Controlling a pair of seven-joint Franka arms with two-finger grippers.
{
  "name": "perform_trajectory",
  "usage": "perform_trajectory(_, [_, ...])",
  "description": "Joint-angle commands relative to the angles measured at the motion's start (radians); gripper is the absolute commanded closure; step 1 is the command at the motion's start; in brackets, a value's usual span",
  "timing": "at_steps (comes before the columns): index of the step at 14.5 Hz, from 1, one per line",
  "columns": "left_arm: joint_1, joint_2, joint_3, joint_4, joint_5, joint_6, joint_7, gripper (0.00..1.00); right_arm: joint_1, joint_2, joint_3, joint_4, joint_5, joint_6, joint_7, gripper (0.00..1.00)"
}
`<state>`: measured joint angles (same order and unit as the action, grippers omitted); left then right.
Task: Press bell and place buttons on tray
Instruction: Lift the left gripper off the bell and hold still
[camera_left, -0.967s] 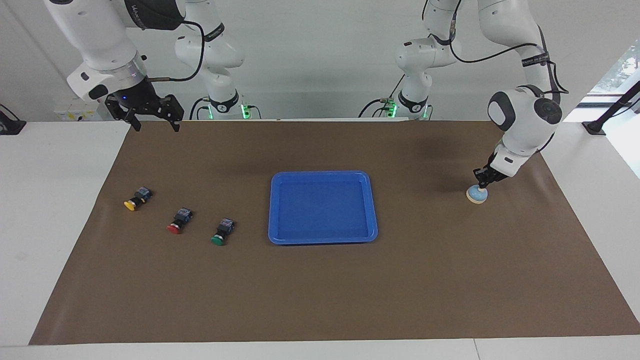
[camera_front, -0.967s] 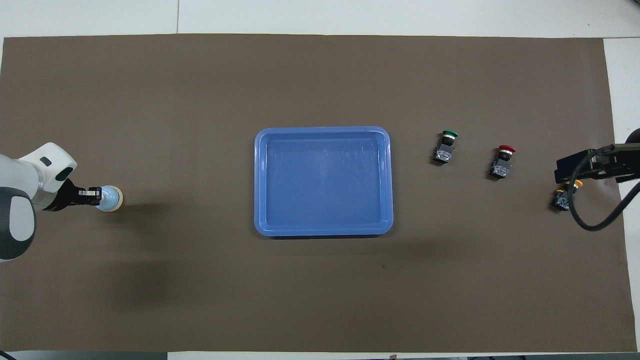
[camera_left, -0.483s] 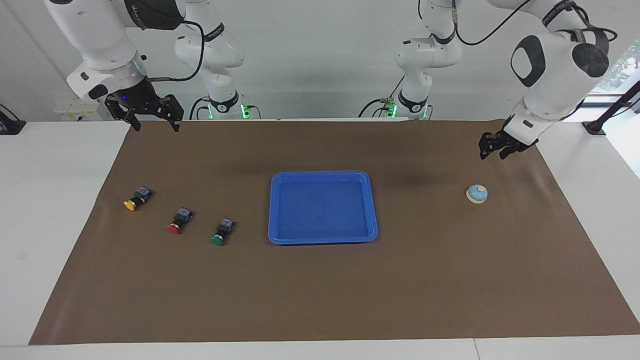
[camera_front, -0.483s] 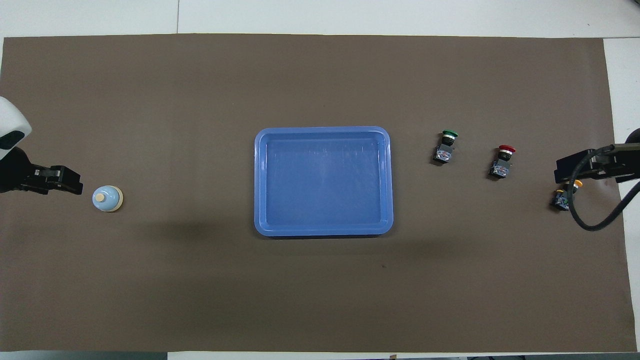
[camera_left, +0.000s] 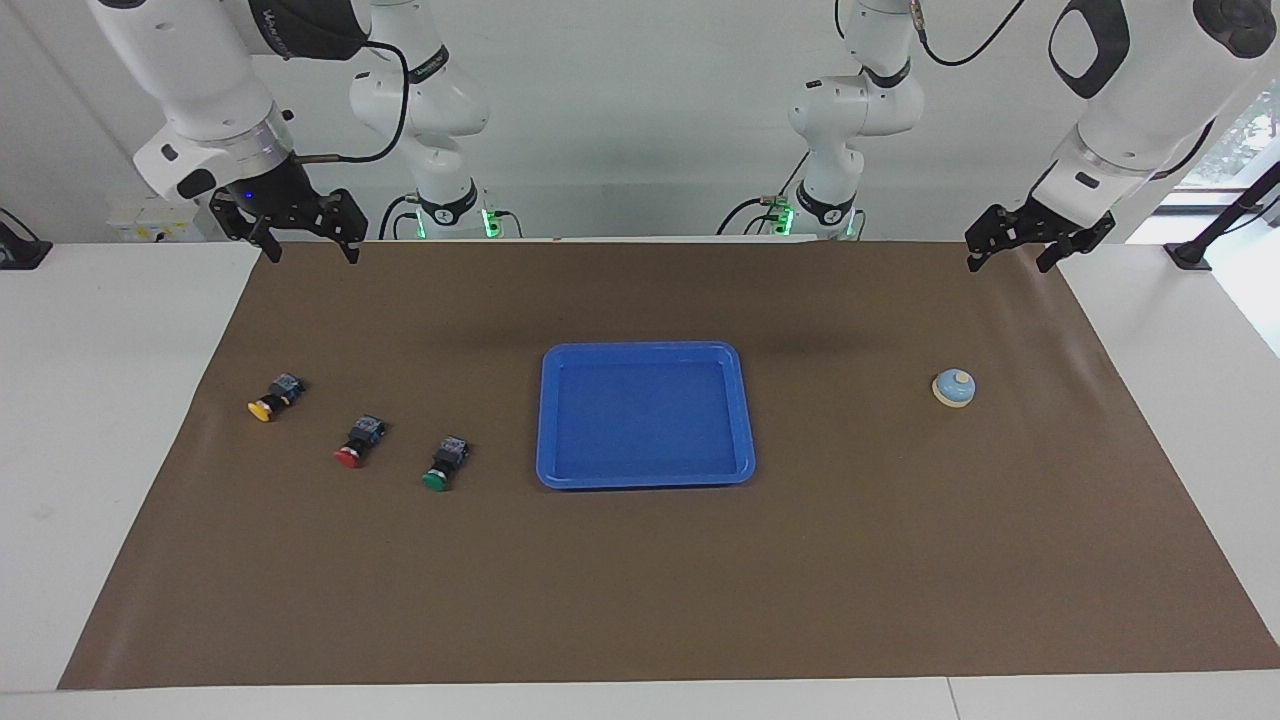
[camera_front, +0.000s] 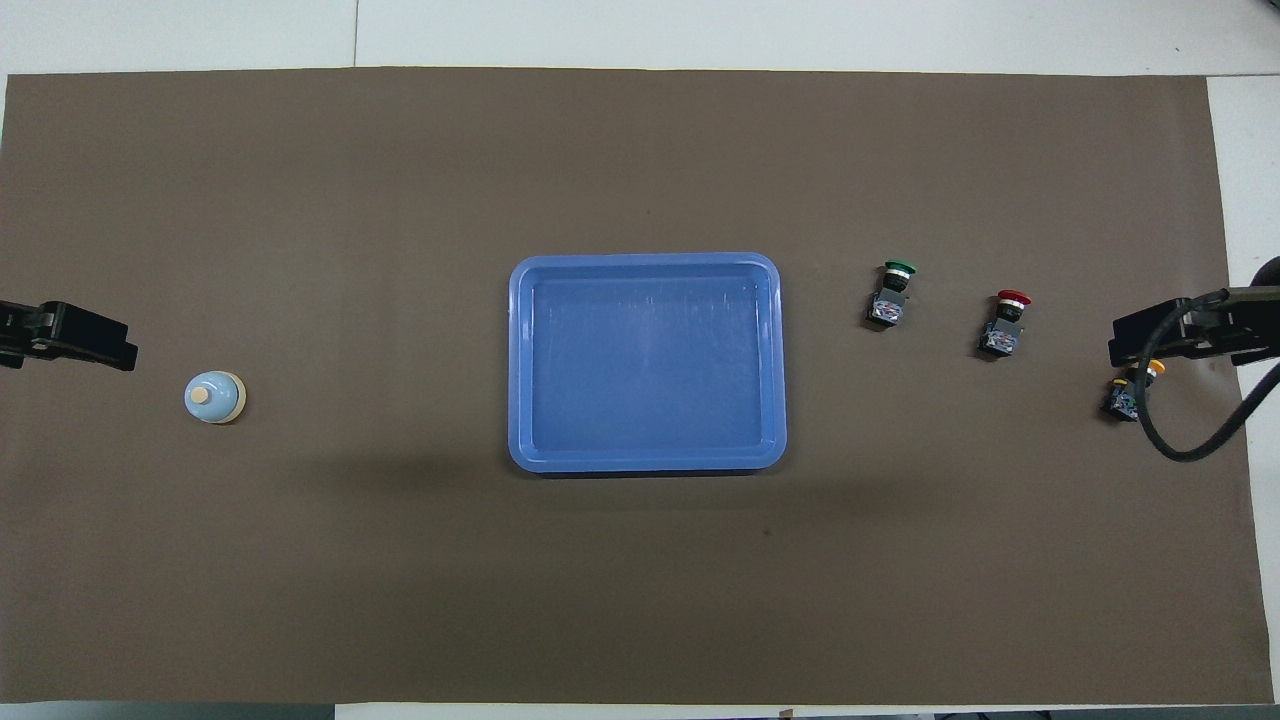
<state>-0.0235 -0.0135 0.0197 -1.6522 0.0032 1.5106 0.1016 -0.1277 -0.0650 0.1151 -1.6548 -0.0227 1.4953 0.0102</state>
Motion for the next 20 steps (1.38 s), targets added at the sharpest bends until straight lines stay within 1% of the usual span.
perform_trajectory(1, [-0.007,0.024,0.014,0.04,-0.04,-0.039,-0.013,0.0,-0.013,-0.006,0.009,0.003,0.001,-0.017,-0.024,0.0])
perform_trajectory(6, [-0.018,0.0,0.016,0.009,-0.037,-0.03,-0.01,0.0,-0.013,-0.006,0.009,0.001,0.0,-0.016,-0.024,0.0])
perform_trajectory(20, [-0.006,0.0,0.017,0.009,-0.037,-0.03,-0.008,0.0,-0.013,-0.006,0.009,0.003,0.0,-0.015,-0.026,0.0])
